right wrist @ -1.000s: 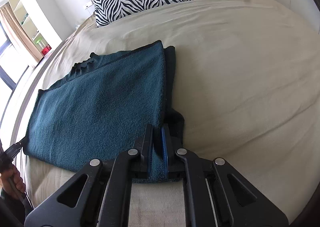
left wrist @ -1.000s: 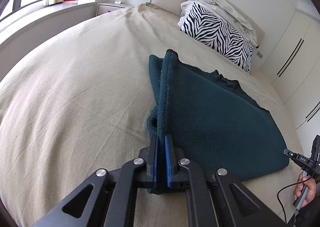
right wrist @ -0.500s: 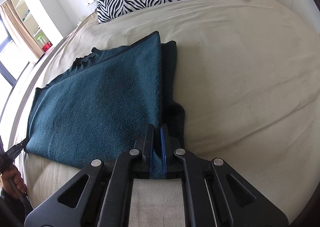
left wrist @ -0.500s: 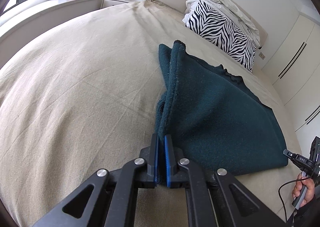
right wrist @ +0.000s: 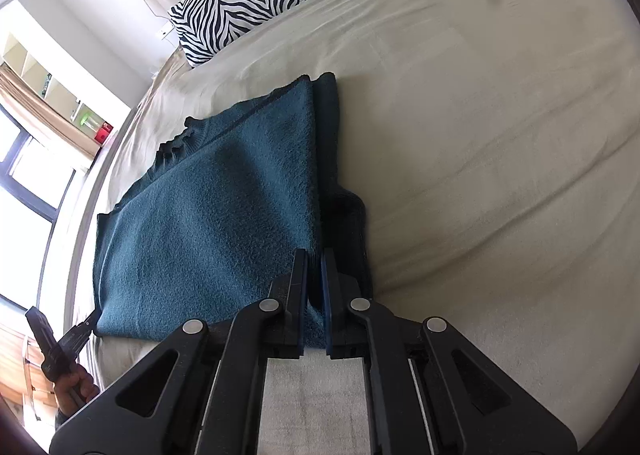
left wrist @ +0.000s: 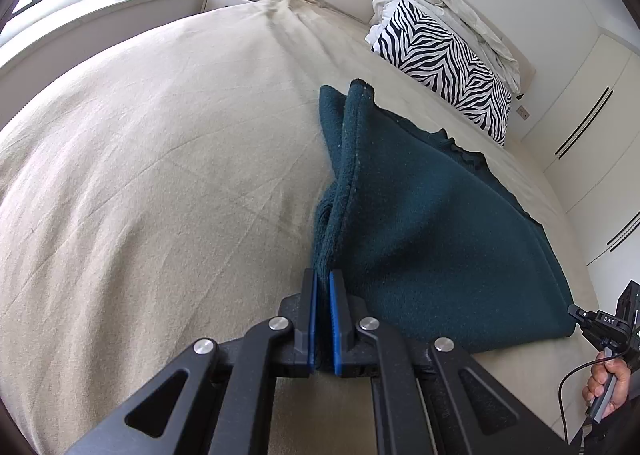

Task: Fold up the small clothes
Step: 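Release the folded hem with both grippers and lift them away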

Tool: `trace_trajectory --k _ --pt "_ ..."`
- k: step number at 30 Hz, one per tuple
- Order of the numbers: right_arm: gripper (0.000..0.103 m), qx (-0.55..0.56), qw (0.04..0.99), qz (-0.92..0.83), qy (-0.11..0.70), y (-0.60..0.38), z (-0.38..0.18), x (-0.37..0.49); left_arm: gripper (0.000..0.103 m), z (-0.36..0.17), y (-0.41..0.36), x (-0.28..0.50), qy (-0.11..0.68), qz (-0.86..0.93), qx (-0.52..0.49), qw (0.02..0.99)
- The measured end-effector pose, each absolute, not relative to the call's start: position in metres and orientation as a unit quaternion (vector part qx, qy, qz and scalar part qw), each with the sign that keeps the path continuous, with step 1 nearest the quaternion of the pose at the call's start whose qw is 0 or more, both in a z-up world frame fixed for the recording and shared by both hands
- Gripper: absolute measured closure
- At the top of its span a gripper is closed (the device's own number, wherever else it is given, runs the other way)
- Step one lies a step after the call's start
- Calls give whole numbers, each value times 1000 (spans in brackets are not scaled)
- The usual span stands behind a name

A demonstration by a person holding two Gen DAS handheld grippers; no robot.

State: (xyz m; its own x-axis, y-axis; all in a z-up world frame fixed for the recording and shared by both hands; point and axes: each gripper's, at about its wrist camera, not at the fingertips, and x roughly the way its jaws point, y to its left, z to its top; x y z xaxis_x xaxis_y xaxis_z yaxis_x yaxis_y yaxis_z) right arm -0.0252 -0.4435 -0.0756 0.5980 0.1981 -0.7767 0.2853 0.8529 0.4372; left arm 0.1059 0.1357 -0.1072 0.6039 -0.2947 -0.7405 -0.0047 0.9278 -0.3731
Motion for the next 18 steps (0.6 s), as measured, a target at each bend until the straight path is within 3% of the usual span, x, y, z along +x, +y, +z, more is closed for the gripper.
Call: trace_trajectory --k 14,16,18 --pt "96 327 838 -28 437 -463 -99 -30 93 -95 136 94 431 -79 -166 883" --pt "87 314 843 -52 433 -465 -86 -34 94 -79 137 88 414 -64 -154 895" --pt "86 301 854 -66 419 -467 -67 -37 94 -58 134 87 389 -59 -141 908"
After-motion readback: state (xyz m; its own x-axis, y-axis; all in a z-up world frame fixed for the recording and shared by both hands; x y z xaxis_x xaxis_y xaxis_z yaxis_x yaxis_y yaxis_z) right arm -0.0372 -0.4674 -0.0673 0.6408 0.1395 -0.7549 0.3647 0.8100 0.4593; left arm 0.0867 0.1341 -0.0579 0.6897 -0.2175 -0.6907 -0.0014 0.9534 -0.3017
